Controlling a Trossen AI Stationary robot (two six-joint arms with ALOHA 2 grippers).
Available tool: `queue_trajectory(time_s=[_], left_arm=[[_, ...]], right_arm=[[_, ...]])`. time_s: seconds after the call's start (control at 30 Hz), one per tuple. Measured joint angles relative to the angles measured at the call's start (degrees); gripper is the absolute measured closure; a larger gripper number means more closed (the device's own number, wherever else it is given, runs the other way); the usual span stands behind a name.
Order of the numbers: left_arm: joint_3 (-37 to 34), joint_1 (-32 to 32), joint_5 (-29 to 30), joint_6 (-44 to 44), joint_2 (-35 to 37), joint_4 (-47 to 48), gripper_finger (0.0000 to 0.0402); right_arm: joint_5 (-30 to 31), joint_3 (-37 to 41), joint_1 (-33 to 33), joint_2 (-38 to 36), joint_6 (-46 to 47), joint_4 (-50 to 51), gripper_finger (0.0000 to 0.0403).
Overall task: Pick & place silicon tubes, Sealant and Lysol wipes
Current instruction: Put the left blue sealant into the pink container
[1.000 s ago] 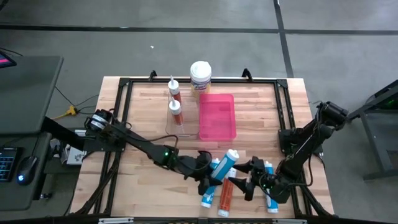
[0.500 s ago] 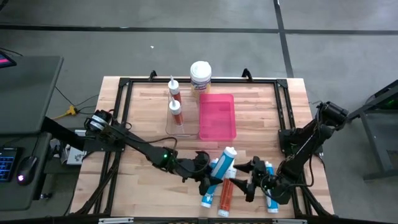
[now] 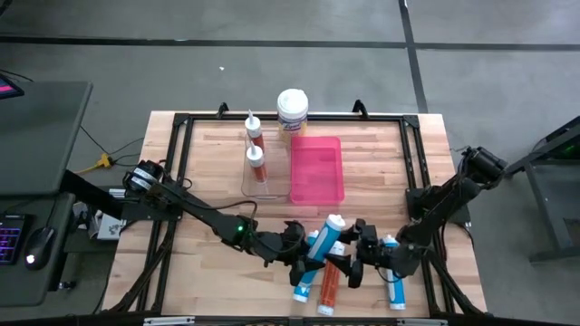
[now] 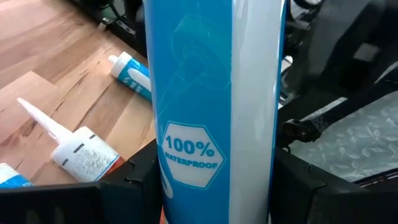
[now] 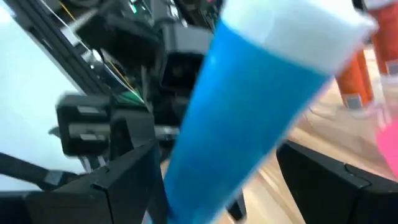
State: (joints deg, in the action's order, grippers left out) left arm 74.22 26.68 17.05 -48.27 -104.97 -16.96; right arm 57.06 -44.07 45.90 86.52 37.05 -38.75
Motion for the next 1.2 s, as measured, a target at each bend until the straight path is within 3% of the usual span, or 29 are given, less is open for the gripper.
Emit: queue_trajectory(time_s=[0.17,0.43,0.6,0.73,0.9,1.2], left_arm=[[0.0,0.0,-1.3,1.2,0.0,-2.7,0.0209],[0.0,0.0,-1.6,2.4,0.0,-4.4,0.0209],[0.0,0.0,-1.5,2.8,0.0,-5.0,0.0209],[0.0,-0.1,-1.5,3.0,0.0,-6.0,0.0209],[-0.1,-0.1,-1.3,4.1,0.0,-5.7,0.0213],[-0.1,-0.1,-0.7,4.4,0.0,-5.2,0.0214]], right_arm=[[-5.2,0.0,-3.3,0.0,-5.4,-7.3,0.0082],[-16.0,0.0,-9.9,0.0,-4.1,-9.6,0.0082],[-17.8,0.0,-11.0,0.0,-2.8,-9.6,0.0088],[-18.1,-0.1,-11.0,0.0,-2.4,-10.0,0.0126],[-18.8,-0.2,-11.2,0.0,-1.1,-10.1,0.0215],[-22.3,-0.2,-12.3,-0.1,-0.7,-9.3,0.0214]])
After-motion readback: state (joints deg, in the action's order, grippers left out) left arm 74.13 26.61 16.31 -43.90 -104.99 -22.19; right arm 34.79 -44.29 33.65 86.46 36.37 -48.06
